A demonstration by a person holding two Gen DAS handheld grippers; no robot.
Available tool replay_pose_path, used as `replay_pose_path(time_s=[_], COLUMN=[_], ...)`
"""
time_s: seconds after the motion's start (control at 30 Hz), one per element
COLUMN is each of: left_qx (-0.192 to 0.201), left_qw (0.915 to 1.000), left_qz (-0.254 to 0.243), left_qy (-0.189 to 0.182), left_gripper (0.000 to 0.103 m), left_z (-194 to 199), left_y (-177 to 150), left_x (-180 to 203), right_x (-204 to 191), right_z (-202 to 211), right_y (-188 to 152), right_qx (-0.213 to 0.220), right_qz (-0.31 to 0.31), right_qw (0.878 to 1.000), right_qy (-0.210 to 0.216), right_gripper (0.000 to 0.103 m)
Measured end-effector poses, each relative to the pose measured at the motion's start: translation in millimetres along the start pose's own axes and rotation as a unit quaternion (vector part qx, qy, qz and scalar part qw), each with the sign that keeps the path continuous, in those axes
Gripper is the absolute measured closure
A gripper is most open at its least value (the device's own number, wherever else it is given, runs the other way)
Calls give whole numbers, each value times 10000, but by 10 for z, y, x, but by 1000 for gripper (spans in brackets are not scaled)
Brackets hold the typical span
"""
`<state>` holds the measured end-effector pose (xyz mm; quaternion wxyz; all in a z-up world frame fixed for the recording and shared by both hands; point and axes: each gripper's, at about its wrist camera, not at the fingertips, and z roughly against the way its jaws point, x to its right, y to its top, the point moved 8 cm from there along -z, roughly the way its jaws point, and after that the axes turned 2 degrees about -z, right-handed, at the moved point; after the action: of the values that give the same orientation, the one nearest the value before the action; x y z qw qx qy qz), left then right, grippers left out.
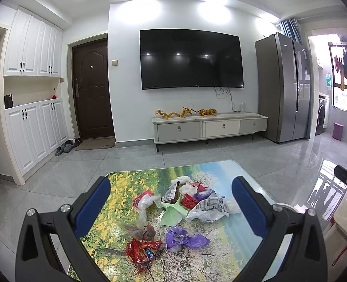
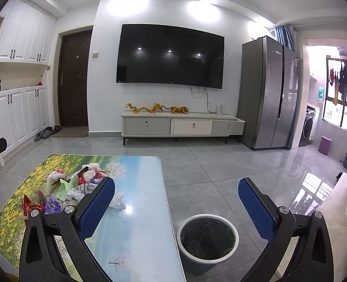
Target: Collect trash
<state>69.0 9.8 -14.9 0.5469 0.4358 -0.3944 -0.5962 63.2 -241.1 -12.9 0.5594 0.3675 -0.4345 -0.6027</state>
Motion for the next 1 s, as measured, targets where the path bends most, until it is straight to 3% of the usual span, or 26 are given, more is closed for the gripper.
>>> replay_pose_path(time_s=[0.43,0.77,1.0], left_qx=[7,85,-200], left_qw=[9999,9988,9981], left_qz=[85,319,383], left_qy=[-88,367,447], left_gripper=[0,0,0], left_z=[39,60,-27], left_y=[70,191,-106], left_x=[-89,-563,-898], right_x=[20,39,3], right_z=[2,34,-24], right_y=[31,66,-4], right_qx=[157,299,143], right_qz=[-110,-219,-149], right_qw=[9998,9991,9992], right_qy=[61,221,332], right_gripper=[0,0,0])
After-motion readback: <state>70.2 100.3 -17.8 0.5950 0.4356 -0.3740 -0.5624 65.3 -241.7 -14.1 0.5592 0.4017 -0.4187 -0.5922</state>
